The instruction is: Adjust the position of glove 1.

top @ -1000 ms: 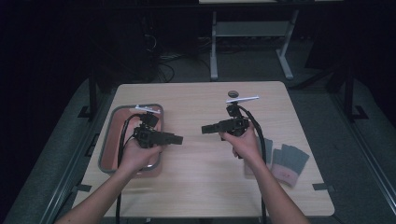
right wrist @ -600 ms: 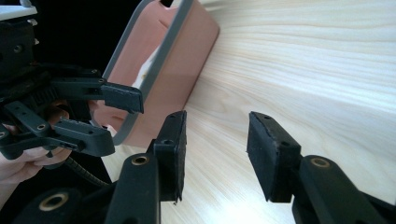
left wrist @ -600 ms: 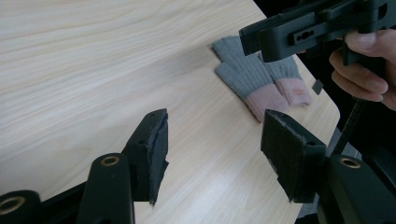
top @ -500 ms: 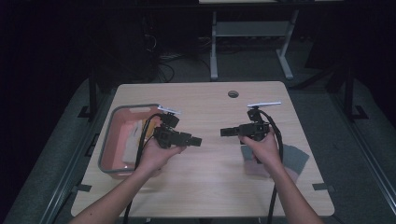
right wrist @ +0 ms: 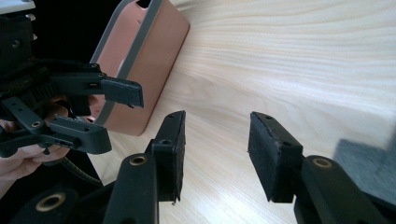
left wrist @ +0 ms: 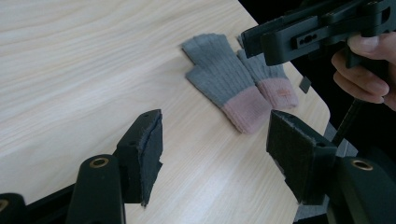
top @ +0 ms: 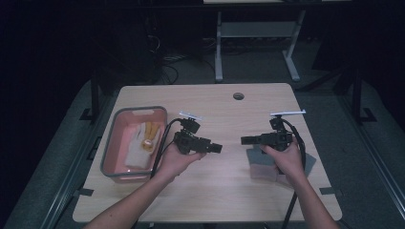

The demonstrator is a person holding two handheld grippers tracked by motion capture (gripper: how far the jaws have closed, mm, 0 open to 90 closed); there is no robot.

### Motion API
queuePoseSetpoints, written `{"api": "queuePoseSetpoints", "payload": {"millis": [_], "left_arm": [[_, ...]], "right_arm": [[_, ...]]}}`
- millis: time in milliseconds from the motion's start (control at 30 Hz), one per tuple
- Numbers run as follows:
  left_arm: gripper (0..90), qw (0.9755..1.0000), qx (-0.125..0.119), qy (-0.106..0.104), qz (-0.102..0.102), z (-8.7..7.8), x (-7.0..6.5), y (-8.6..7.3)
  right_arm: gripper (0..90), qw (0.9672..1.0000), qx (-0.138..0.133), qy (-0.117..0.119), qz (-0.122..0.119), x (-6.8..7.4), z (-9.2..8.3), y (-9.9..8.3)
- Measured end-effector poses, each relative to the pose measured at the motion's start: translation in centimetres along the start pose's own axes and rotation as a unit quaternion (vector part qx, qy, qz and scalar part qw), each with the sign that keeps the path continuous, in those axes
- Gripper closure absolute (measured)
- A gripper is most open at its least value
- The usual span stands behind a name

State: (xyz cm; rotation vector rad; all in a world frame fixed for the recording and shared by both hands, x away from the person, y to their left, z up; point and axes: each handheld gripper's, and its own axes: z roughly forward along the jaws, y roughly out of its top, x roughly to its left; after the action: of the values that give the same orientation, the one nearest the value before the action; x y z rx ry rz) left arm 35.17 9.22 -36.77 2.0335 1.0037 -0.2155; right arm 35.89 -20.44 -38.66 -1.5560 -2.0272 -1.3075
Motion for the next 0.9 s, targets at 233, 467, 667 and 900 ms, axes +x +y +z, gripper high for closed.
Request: {"api": "queuePoseSetpoints", "payload": {"millis": [233, 467, 667, 900], "left_arm": [[36.1, 0.9999, 0.004, -0.012, 0.011, 1.4, -1.0, 0.2], [35.4, 0.9994, 0.012, -0.024, 0.019, 3.1, -1.7, 0.4], [34.3, 0.9991, 0.015, -0.029, 0.027, 4.2, -2.5, 0.7], [33.4, 0.9988, 0.019, -0.032, 0.032, 4.5, -2.9, 0.6]], "right_arm": [[56.0, 0.9999, -0.005, -0.013, 0.008, -1.1, -1.7, -1.0], [56.4, 0.999, -0.009, -0.042, 0.014, -2.5, -3.5, -2.3], [57.1, 0.9975, -0.012, -0.068, 0.019, -3.5, -5.0, -3.2], [57.7, 0.9946, -0.011, -0.103, 0.007, -4.2, -5.9, -4.1]]}}
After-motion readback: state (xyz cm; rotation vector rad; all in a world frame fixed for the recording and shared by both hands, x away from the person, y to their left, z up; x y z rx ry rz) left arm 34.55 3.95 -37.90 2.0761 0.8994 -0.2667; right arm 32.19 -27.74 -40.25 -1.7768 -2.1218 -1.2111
